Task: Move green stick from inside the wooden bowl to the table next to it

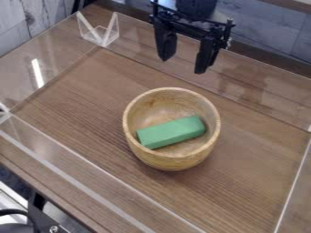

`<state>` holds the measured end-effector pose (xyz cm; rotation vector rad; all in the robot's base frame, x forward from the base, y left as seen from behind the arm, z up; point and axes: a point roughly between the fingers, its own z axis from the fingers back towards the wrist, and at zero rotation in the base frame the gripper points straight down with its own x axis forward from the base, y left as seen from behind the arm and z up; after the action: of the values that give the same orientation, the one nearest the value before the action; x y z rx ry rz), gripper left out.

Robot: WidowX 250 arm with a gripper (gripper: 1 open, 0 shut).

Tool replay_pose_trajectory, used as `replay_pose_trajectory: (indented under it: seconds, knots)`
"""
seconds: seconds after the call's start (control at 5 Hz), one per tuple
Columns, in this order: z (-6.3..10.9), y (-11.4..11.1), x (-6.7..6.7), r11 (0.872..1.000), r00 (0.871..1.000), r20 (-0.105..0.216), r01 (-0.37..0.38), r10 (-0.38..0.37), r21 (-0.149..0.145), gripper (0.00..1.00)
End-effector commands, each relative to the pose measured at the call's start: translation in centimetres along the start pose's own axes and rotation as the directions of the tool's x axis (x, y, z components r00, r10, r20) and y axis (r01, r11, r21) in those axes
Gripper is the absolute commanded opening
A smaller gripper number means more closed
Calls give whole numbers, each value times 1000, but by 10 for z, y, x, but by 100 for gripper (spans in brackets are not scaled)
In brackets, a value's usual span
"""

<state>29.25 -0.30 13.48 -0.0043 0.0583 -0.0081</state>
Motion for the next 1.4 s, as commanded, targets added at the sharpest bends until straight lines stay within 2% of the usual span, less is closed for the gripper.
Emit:
replay_pose_trajectory:
  seconds: [0.0,0.2,0.4,0.6,0.8,1.0,1.2]
  knots:
    - [-6,0,-6,992,992,-15,123,-123,2,100]
    - [-26,-1,-15,973,973,-24,229,-228,18,100]
    - [-38,-1,-19,952,952,-7,305,-305,38,100]
    - [-49,1,-21,938,939,20,341,-342,60,100]
    - [-57,0,-23,925,925,50,373,-376,69,100]
    - [-54,-3,-24,913,909,89,402,-407,69,100]
    - [-54,-1,-21,909,904,103,410,-415,68,100]
